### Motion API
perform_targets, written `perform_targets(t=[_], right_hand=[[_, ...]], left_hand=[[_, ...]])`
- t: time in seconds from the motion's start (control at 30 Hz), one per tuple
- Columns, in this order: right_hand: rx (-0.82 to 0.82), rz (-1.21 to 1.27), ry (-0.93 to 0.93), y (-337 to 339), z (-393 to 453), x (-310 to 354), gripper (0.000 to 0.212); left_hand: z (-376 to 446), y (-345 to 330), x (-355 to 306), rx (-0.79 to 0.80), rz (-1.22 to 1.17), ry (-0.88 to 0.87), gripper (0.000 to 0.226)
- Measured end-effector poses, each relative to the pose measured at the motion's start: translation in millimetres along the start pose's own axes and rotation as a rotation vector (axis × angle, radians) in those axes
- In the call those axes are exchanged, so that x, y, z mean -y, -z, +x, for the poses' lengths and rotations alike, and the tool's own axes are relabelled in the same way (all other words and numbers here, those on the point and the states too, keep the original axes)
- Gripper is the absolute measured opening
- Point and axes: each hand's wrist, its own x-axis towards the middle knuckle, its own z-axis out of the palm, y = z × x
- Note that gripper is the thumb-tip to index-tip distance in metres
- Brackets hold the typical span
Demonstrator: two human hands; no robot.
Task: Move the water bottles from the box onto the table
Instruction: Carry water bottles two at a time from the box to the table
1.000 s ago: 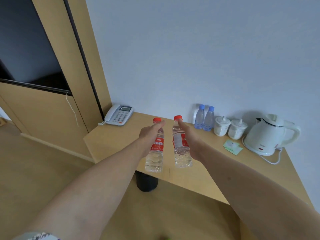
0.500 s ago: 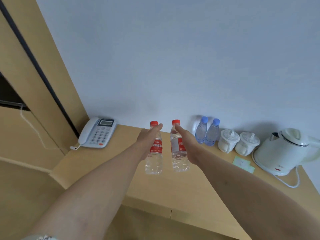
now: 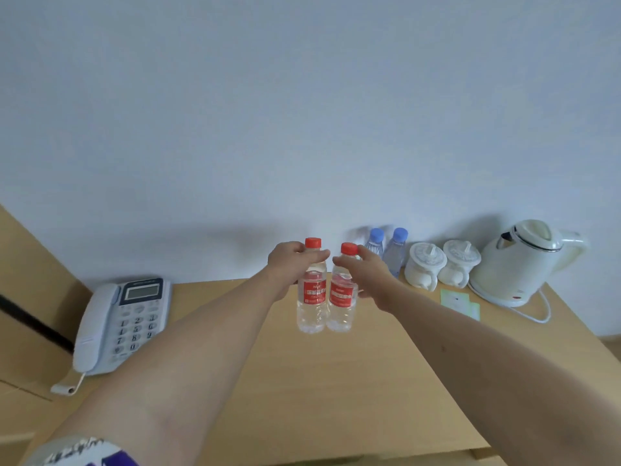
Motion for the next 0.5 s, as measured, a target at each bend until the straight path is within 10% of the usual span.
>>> perform_targets(t=[0.5], right_hand=[[-0.096, -0.591, 0.315, 16.9, 87.0, 2.5, 0.031]], left_hand=[[67.5, -30.8, 2.5, -0.116, 0.342, -0.129, 0.037]])
